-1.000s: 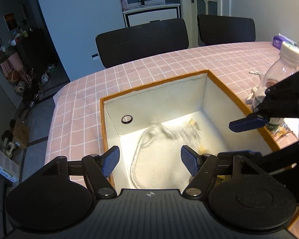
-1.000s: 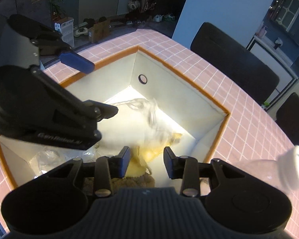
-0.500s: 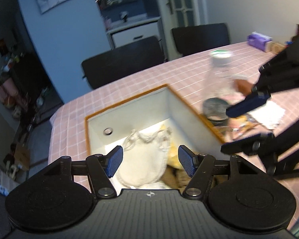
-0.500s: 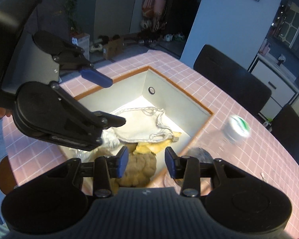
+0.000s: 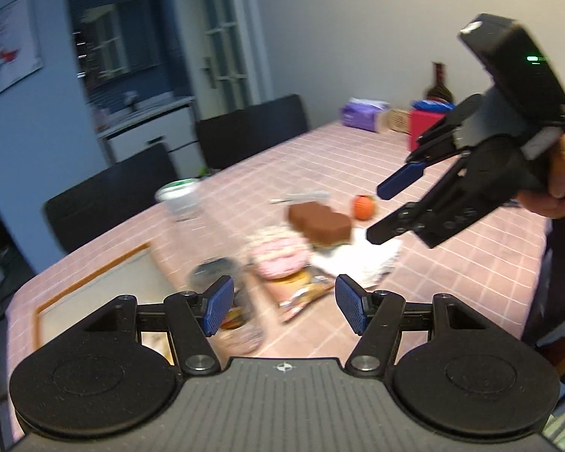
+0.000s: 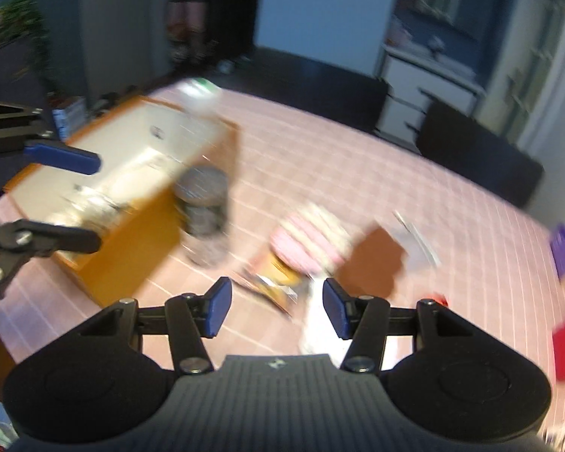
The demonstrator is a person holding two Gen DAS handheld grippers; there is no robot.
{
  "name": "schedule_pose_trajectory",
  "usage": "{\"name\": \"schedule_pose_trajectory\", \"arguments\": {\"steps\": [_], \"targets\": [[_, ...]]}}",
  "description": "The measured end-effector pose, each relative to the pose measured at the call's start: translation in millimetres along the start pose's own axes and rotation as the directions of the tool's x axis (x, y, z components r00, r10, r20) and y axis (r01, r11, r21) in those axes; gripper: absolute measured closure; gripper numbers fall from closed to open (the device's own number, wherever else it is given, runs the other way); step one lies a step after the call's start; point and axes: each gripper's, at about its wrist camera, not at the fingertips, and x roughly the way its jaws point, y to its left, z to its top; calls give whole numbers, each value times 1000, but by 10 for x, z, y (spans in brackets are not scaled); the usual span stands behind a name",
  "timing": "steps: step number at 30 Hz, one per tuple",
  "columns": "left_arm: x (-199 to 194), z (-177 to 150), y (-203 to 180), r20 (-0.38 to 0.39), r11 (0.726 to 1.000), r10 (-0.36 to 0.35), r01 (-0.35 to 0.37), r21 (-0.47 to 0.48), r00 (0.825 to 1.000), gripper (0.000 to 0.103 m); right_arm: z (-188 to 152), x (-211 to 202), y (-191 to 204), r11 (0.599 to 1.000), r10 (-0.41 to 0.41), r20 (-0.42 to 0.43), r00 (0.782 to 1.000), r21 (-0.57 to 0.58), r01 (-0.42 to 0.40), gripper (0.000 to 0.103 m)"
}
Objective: Organize soft objects
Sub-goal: 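Grasp the pink crocheted item with the left tool while the right tool grasps the brown sponge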
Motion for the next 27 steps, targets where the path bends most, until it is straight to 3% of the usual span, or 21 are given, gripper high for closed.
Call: {"name": "schedule_pose_trajectory", "arguments": {"steps": [4,10,15,19,27], "targets": [[408,137,-290,-32,997,-48,50,63,998,29,-190,201,-333,997,-16,-48,999,78,20,48],[1176,257,-631,-124,991,-31,47,127,992,29,-305,493,-774,977,7,-84,996,212,12,41],[1780,317,-721,-202,992,25,0,123,979,30,-259,769,-1032,953,48,-103,994,301,-15,36],[2176,320,-718,-247,986,98,-61,153,964,30,-142,993,-1215,927,64,-106,992,374,-20,17],[2624,287,-575,-322,986,149,-115,121,935,31,-43,1601,-1368,867,167,-158,973,493,-69,17]]}}
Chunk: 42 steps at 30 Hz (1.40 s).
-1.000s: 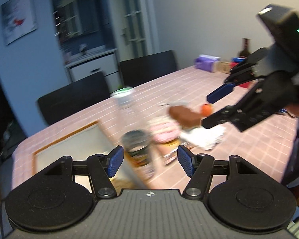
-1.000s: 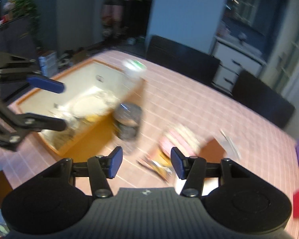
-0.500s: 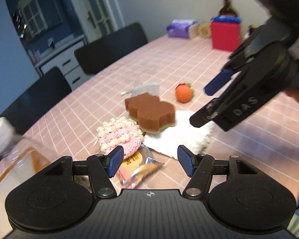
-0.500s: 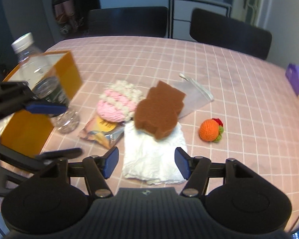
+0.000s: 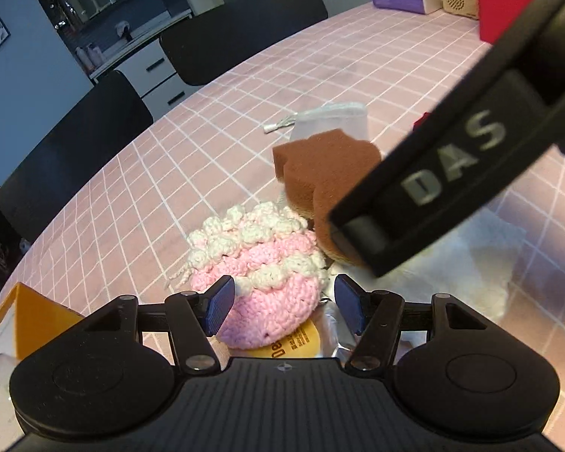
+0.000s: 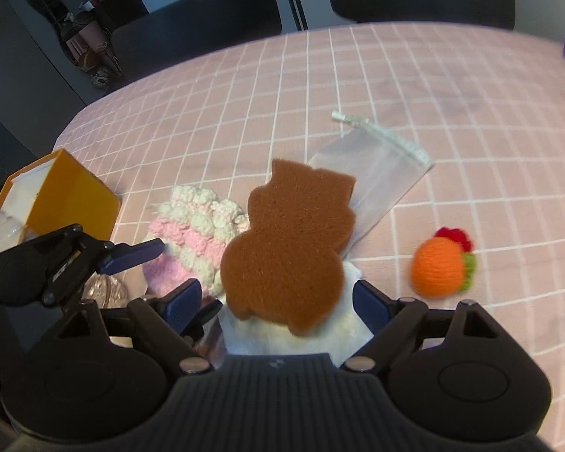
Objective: Organize soft objects
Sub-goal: 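Grasp the pink crocheted item with the left tool while the right tool grasps the brown sponge, then carry the crocheted item and brown sponge toward the orange box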
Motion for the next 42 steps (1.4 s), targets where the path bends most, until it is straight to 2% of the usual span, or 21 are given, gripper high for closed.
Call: {"name": "schedule_pose_trajectory", "arguments": {"steps": [7,9,11,13,14,23,30,35,42], "targets": [[71,-16,-15,5,999,35,-35,22,999,31,26,158,-5,1000,-10,-15,1000,13,10,31],[64,-17,-32,10,999,41,-41,22,999,42,4,140,8,1000,-12,-8,1000,3,12,34],[70,-18,-65,13,998,54,-55,43,998,48,-27,121,31,1000,-22,0,1000,-15,22,36],[72,-22,-99,19,996,63,-64,62,998,60,-45,114,57,999,-31,5,1000,-34,31,37],[62,-27,-110,21,995,66,-67,67,998,72,-48,109,67,999,-33,7,999,-39,33,37],[-122,-44,-91,78,994,83,-88,59,994,78,-36,-175,132,996,-53,55,997,-69,57,40],[-517,-19,-52,134,999,25,-27,18,991,79,-94,-665,171,991,-83,99,992,-95,93,40],[-906,-57,-97,188,1000,-12,7,25,982,80,-321,-1046,248,984,-91,128,988,-144,110,40],[-1464,-284,-167,266,997,-40,22,72,963,80,-810,-1563,509,964,-72,169,983,-243,112,40]]}}
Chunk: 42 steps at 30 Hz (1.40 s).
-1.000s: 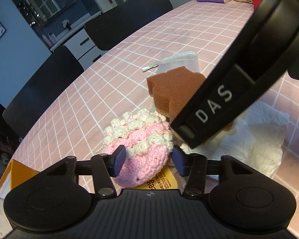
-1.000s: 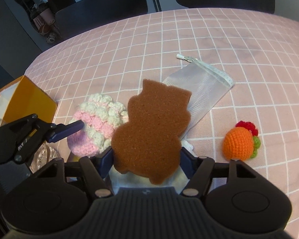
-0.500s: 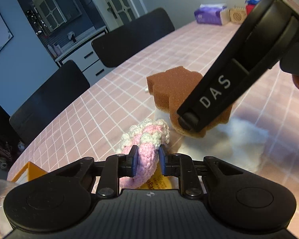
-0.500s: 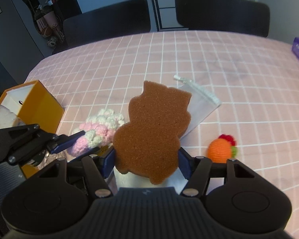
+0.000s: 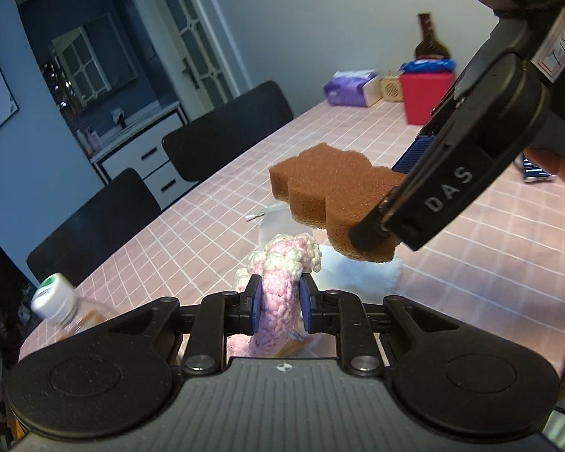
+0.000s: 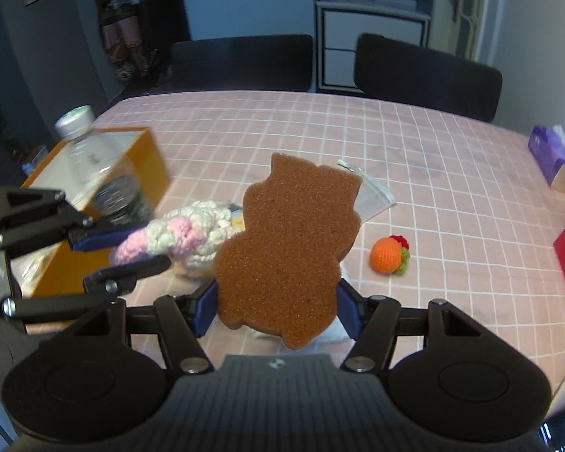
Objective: Organize soft objects
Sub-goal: 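Carry the crocheted item and brown sponge toward the orange box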
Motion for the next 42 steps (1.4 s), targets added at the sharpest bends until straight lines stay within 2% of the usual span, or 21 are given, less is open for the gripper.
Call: {"name": "schedule_pose_trajectory", "arguments": {"steps": [9,15,20,26,29,35,40,42], "targets": [[-744,-291,65,74,1000,-19,20,-20,997,80,-307,-636,571,992,37,54,998,-122,-31,39],[-1235,-481,221,108,997,58,-52,-60,992,80,-359,-874,1130,964,105,93,990,-255,-78,39],[-1507,-666,499,98,980,171,-159,-123,980,81,-291,-859,1660,918,167,103,981,-379,-116,39],[-1602,-851,846,80,948,268,-249,-196,960,81,-50,-556,2228,858,206,79,975,-493,-141,39],[-1539,-937,1034,59,940,278,-259,-223,959,81,123,-280,2498,838,182,55,982,-531,-126,39],[-1218,-1084,1411,-17,922,296,-290,-257,955,81,551,468,2865,789,38,-25,999,-613,-45,38],[-951,-1221,1730,-68,926,266,-274,-261,962,81,802,986,3129,743,-70,-67,995,-670,7,38],[-866,-1299,1856,-80,926,251,-264,-271,965,81,836,1144,3199,706,-106,-77,991,-708,21,38]]}}
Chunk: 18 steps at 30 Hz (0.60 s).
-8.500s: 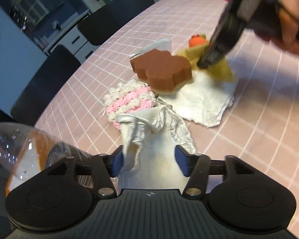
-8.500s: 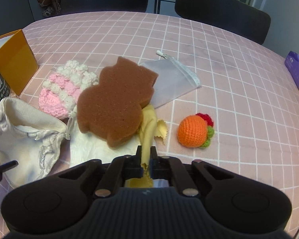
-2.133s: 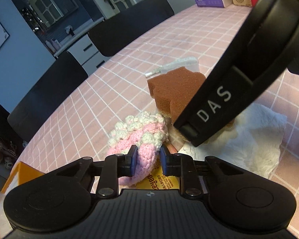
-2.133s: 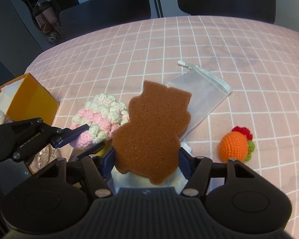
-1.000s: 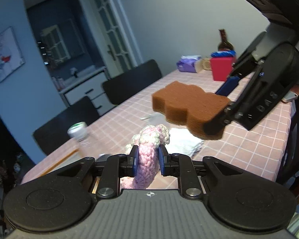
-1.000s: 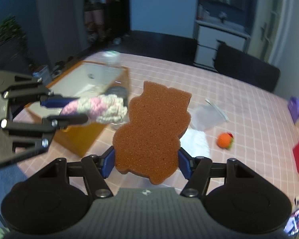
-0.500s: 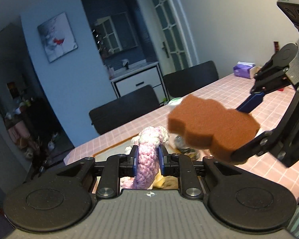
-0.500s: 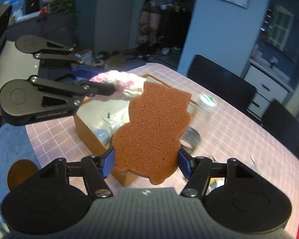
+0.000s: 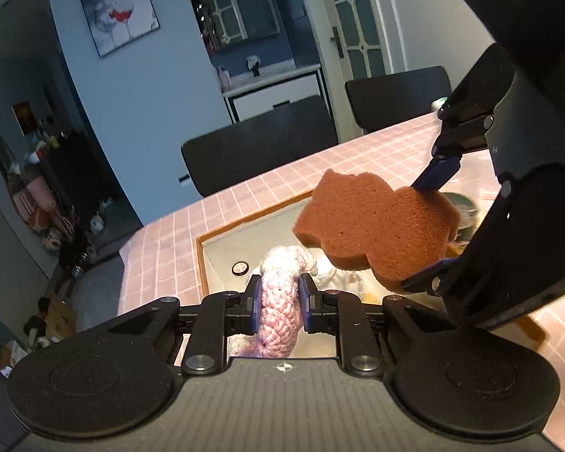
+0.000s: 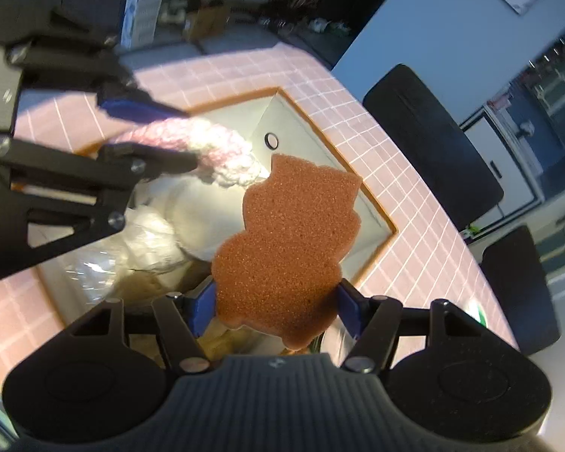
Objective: Organize soft objects
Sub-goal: 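Carry the crocheted item and brown sponge toward the orange box, then lower the crocheted item and sponge into the box and open both tools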
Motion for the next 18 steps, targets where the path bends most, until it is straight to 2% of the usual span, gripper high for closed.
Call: {"name": "schedule_pose_trajectory", "arguments": {"steps": [5,9,13,18], "targets": [[276,-98,154,-38,1000,-24,24,-19,999,81,124,354,12,998,-34,-84,996,-63,28,37],[419,-148,159,-60,999,-43,43,6,997,81,181,591,-2,997,-41,-131,990,-72,32,37],[493,-148,137,-88,998,-60,60,-7,994,80,185,718,-9,996,-34,-147,989,-81,22,35],[533,-169,168,-124,998,-67,65,-20,990,70,177,749,14,995,-32,-147,989,-93,18,32]]}}
